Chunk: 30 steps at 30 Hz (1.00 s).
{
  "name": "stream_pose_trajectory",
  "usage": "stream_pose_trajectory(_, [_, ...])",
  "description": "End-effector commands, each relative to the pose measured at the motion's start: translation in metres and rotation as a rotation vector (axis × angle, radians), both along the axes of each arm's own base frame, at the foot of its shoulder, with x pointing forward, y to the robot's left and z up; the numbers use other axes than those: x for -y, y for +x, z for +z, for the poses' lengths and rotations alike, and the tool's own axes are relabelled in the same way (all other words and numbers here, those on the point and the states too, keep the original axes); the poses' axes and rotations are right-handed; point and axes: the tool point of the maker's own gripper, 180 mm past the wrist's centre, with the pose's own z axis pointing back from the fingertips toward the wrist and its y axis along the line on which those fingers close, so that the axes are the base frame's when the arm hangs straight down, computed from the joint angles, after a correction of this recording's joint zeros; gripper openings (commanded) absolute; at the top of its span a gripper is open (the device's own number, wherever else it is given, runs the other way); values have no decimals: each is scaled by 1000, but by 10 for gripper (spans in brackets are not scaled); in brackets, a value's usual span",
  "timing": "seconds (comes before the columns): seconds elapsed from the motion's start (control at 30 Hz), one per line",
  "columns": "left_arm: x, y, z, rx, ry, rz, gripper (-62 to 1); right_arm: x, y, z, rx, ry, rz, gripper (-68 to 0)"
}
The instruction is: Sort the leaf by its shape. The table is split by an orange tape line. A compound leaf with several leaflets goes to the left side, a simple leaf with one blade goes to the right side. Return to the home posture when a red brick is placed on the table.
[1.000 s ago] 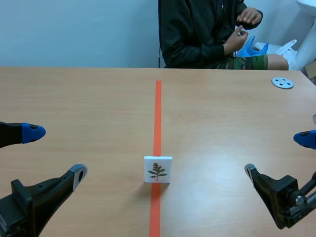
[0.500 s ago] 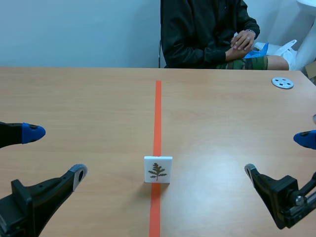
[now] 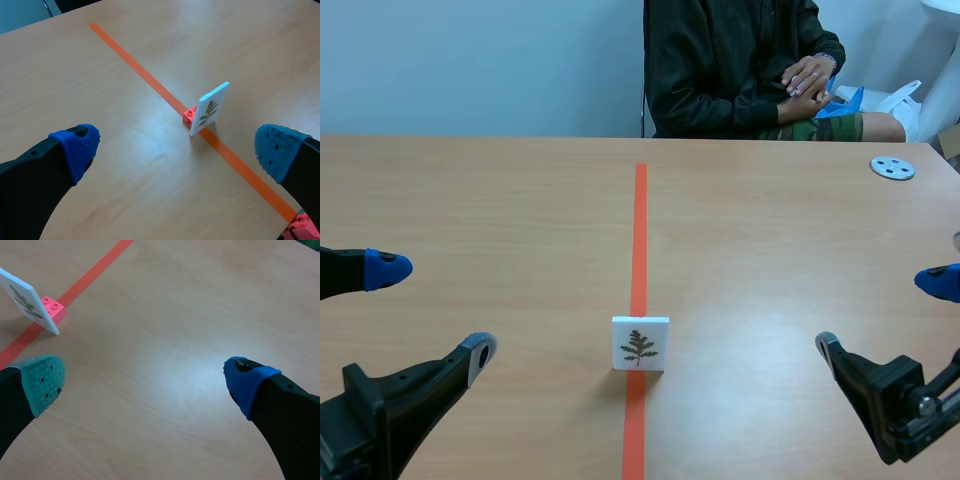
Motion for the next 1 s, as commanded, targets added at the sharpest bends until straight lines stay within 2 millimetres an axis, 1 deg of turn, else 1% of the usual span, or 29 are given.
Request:
stream_pose_trajectory(0.0, [3,0,5,14,-16,-9,14,-2,6,9,34,14,-2,4])
stream_pose_trajectory(0.23, [3,0,5,14,-17,-9,14,-2,6,9,34,14,-2,4])
stream_pose_trajectory(0.37, [3,0,5,14,-17,-9,14,-9,5,8,26,26,30,4])
stream_pose_trajectory(0.53, [3,0,5,15,-17,-9,14,-21,14,-7,2,60,68,4])
stream_pose_trajectory(0.8, [3,0,5,15,-17,-9,14,-55,31,-30,-28,108,191,4])
stream_pose_trajectory(0.97, [3,0,5,15,-17,-9,14,-83,43,-44,-10,106,289,4])
